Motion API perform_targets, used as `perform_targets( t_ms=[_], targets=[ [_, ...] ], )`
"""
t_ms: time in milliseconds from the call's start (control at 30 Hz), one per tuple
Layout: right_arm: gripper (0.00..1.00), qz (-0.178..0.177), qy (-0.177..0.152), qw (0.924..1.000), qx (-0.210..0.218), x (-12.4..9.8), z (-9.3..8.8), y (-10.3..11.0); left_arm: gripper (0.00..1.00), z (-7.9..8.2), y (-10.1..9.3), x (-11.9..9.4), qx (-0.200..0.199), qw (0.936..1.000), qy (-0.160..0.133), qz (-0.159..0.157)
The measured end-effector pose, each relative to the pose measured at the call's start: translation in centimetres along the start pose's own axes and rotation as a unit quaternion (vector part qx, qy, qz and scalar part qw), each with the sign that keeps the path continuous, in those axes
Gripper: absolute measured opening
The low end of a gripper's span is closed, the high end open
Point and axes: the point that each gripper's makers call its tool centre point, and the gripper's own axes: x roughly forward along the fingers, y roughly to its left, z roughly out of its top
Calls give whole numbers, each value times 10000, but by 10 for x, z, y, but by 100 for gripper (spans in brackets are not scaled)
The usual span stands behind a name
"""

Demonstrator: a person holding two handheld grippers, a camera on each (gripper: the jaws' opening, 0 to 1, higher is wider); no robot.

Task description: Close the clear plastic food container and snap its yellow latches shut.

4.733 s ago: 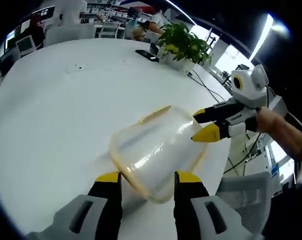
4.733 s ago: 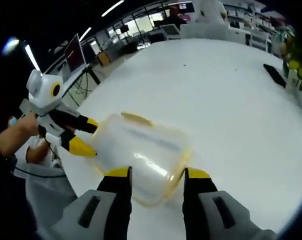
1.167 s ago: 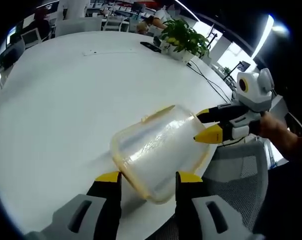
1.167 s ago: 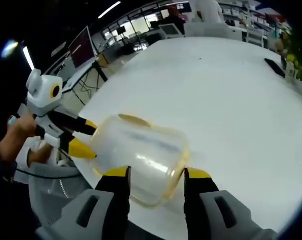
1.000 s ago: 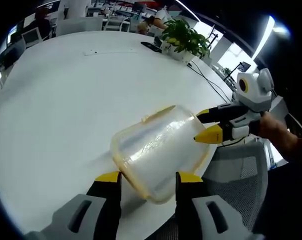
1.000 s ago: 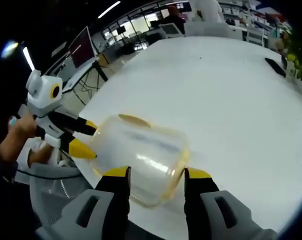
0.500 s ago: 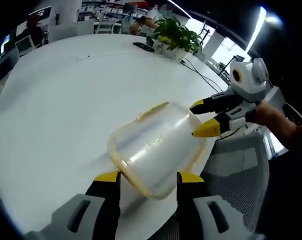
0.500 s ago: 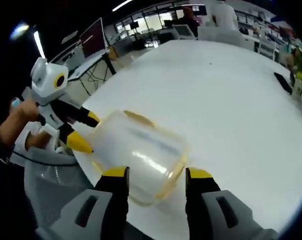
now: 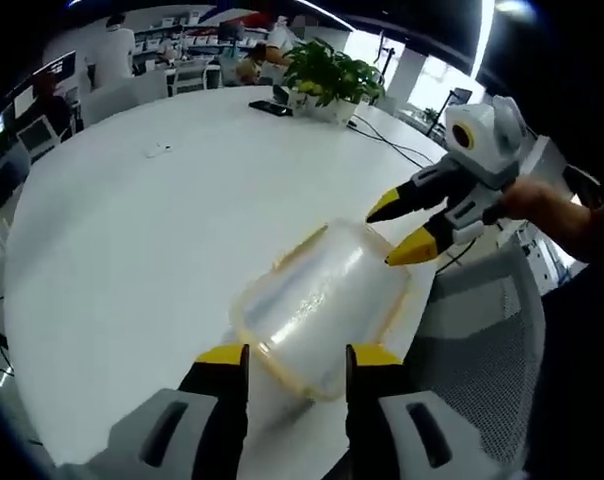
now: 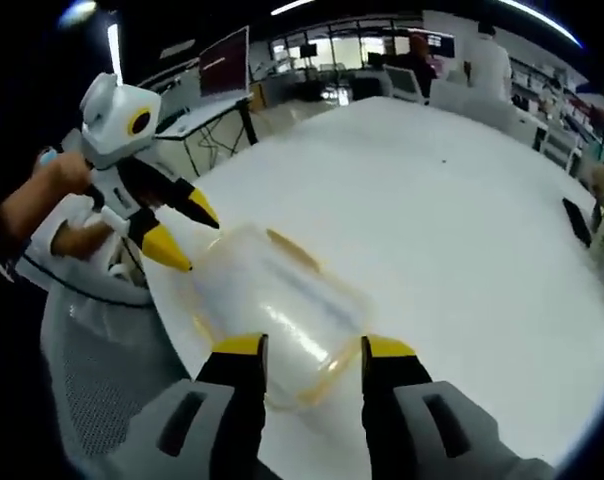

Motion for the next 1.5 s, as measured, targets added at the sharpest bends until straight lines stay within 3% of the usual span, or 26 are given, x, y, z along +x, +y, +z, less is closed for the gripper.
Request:
perform_targets(
  t_ms=[300,667,1067,1500],
  targets=[
    [26,277,-44,9991,-323,4,11,7,26,12,-17,13,565,9980,-15,-272],
    [22,487,164,9944,-921,15,17,13,22,20,-24,28,922,9948,34,-423],
    [16,711,252,9888,-1288,32,29,19,16,29,-40,42,1337,9884,39,-726],
    [17,1026,273,9817,-1581,43,39,24,17,23,-56,48,1686,9813,110,-924]
  ],
)
